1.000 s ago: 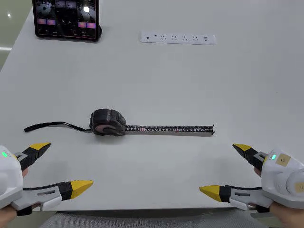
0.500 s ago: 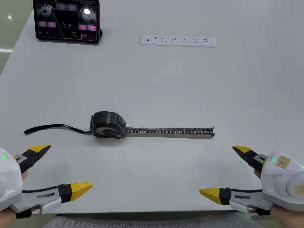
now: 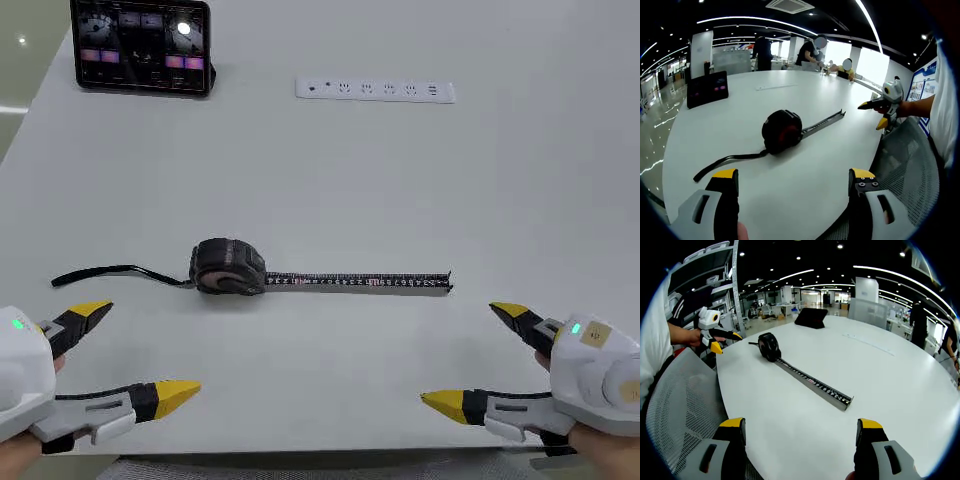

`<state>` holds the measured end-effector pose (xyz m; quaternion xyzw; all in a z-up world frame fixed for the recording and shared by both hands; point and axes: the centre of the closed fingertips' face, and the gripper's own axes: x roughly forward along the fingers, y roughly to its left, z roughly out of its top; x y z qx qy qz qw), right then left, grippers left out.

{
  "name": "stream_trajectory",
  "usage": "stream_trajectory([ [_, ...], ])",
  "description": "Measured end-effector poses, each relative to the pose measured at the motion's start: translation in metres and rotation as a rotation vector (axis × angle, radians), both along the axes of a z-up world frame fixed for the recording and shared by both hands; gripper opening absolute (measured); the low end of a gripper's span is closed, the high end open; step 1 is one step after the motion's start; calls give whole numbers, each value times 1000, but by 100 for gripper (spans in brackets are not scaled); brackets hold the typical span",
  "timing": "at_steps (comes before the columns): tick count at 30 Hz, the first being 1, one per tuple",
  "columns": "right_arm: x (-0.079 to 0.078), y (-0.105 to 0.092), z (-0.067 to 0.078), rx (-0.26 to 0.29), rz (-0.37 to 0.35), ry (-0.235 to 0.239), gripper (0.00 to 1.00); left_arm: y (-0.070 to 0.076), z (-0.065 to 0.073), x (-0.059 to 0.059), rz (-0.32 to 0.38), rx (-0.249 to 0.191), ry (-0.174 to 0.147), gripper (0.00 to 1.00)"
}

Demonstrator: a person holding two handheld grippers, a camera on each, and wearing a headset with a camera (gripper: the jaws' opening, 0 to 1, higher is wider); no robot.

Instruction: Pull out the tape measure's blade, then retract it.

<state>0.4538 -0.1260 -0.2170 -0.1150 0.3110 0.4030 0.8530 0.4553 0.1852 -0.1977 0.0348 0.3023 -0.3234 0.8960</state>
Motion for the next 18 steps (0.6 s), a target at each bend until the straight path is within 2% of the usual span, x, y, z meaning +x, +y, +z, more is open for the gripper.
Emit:
stream_trajectory([
  [10,8,0,3,-8,15,-9,90,-7,4,12,0,-6,-12,89],
  [18,13,0,4,-11,23,-15,90,-10,4,15,1,-13,-14,88],
])
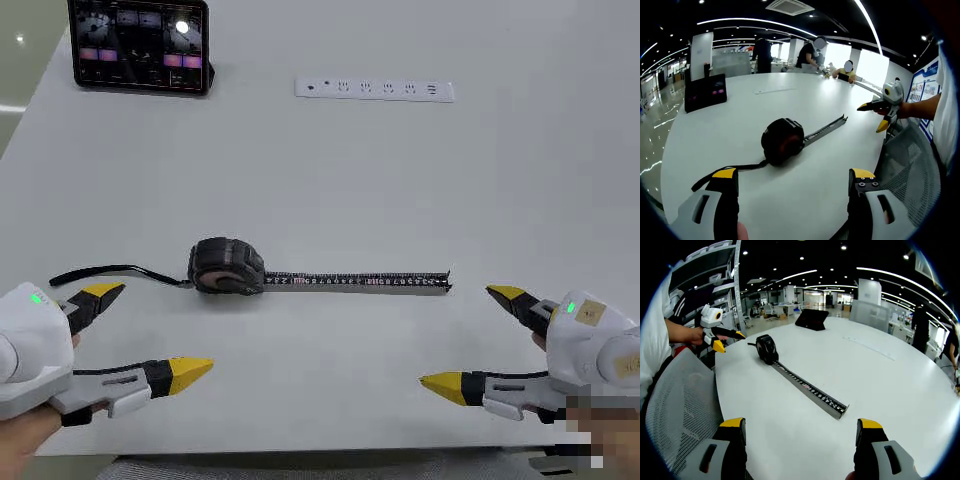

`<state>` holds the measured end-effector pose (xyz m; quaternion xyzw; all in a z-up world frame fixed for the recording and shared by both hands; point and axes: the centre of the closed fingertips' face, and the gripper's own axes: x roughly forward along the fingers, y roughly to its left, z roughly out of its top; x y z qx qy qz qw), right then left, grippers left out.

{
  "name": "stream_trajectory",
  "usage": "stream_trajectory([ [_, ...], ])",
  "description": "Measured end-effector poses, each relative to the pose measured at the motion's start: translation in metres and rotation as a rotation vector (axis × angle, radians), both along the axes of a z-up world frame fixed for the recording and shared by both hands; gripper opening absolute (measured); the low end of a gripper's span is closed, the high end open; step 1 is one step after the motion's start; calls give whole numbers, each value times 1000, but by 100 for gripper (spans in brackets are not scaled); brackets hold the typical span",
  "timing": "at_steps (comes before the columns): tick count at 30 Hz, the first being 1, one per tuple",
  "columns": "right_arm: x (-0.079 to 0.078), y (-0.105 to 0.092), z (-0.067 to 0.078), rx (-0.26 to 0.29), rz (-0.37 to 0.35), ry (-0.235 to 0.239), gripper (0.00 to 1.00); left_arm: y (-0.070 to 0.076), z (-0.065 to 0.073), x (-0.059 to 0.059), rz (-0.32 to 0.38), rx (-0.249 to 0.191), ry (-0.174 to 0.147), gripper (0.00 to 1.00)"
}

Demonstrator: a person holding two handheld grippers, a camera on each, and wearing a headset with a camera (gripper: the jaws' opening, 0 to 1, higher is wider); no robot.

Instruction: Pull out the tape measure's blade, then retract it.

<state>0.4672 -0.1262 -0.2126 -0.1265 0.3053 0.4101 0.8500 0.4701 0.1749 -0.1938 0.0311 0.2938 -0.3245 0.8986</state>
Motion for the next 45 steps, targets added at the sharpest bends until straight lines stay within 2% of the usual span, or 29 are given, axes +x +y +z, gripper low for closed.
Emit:
stream_trajectory([
  [18,20,0,4,-15,27,-16,90,-9,-4,19,28,-19,27,87],
  [31,37,-8,4,-31,48,-17,91,-14,-3,37,73,-53,30,86],
  [45,49,-14,1,-54,59,-10,91,-23,-8,46,99,-101,49,85],
])
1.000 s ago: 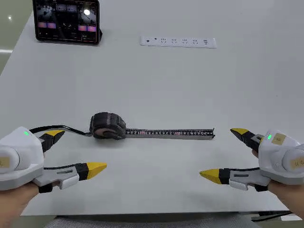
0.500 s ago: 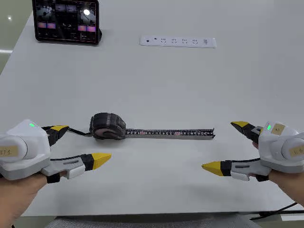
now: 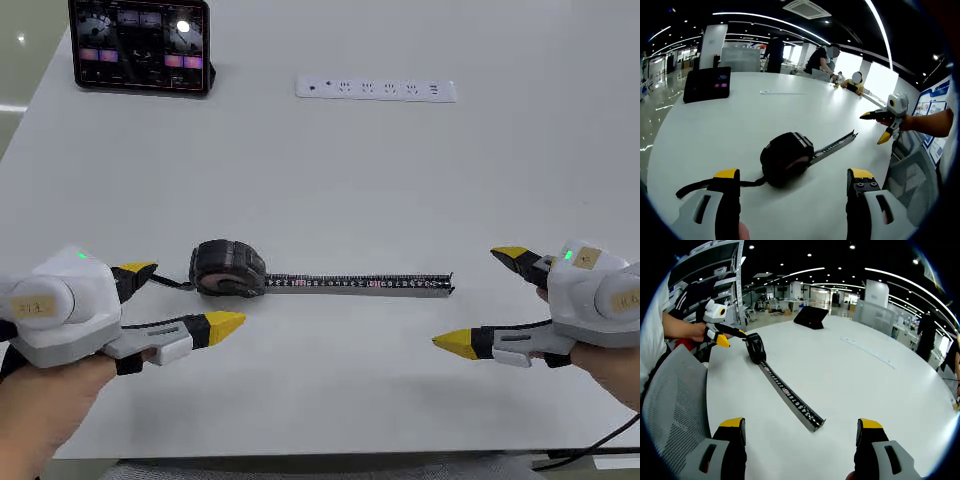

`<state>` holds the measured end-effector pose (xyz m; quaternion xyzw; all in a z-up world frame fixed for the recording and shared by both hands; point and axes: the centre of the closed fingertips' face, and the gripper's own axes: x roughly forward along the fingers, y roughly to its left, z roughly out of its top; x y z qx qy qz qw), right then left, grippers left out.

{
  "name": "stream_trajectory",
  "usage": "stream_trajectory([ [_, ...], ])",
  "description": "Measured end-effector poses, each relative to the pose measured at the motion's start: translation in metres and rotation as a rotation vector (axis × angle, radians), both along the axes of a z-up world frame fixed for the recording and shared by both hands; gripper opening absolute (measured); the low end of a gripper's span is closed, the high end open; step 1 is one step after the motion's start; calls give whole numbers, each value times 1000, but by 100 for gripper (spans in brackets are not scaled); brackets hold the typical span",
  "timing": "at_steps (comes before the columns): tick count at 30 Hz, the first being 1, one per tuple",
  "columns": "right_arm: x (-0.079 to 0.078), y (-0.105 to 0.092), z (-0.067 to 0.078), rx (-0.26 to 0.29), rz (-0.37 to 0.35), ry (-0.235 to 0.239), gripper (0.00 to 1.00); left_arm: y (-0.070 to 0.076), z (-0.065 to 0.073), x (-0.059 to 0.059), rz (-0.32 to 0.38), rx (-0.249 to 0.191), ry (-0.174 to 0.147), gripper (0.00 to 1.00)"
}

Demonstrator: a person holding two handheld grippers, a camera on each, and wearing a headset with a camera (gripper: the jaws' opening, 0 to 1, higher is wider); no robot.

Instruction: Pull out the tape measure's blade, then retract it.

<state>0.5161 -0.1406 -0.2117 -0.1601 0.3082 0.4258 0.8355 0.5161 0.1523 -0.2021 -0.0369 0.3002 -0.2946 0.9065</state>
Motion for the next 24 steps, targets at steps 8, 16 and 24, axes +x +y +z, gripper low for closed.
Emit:
stream_trajectory([
  [8,3,-1,-1,-13,10,4,91,-6,-4,7,17,-25,9,85],
  [16,7,-2,-1,-19,16,6,91,-13,-5,14,36,-54,12,84],
  [24,13,-4,-1,-26,20,8,91,-24,-6,17,46,-84,22,84],
])
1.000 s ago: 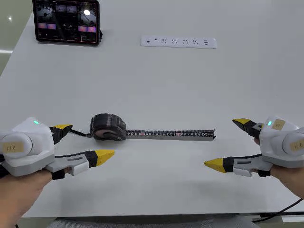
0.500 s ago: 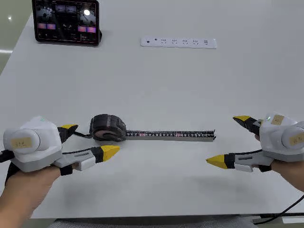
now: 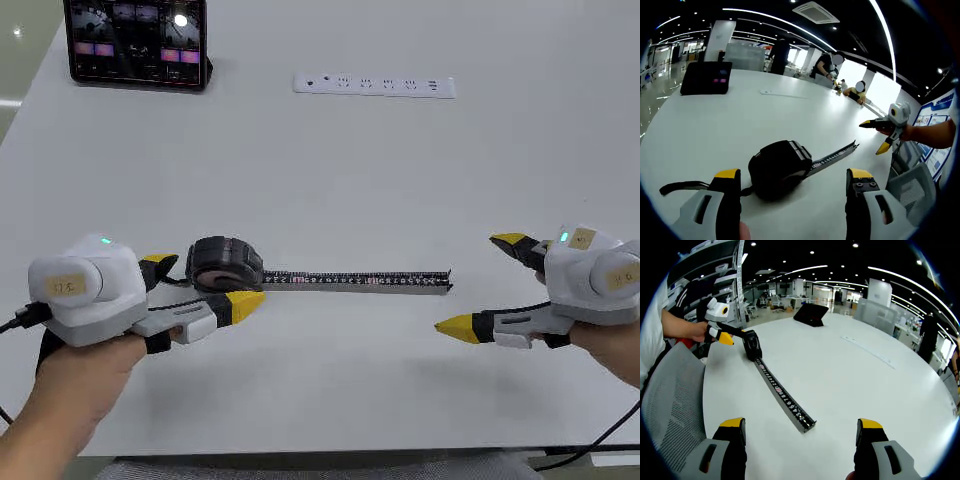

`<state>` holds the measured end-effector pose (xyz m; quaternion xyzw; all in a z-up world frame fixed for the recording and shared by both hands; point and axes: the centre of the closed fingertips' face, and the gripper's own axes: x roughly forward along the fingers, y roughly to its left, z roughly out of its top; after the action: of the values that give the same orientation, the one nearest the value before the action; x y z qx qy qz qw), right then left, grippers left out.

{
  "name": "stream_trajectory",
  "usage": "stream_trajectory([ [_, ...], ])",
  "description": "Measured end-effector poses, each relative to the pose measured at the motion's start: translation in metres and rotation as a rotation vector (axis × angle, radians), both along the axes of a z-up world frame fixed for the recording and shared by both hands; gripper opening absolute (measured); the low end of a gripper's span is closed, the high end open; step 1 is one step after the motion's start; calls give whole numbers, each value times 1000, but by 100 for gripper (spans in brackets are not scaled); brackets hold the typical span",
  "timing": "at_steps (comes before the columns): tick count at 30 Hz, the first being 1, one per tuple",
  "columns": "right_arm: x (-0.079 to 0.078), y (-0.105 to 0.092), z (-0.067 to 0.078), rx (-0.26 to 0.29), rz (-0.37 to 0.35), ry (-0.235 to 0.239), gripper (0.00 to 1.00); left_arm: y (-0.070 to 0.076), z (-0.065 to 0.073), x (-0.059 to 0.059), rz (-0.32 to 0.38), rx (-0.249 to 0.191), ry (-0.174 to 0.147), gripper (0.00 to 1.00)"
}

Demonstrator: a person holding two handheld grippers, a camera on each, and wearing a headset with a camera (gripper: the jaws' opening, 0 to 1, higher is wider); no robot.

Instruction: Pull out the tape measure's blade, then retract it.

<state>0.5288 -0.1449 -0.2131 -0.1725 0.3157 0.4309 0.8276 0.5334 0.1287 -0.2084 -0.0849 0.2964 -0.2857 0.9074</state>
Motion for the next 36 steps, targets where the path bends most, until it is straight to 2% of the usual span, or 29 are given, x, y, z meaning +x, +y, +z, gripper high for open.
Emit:
stream_trajectory([
  [6,1,0,0,0,4,6,90,-2,-2,-1,-7,10,3,82],
  [22,5,2,1,-1,14,6,90,-3,-2,0,9,2,8,78],
  [24,5,2,2,1,13,7,90,-2,-3,0,12,14,6,78],
  [36,7,1,1,-2,16,7,89,-5,-3,1,17,0,9,77],
])
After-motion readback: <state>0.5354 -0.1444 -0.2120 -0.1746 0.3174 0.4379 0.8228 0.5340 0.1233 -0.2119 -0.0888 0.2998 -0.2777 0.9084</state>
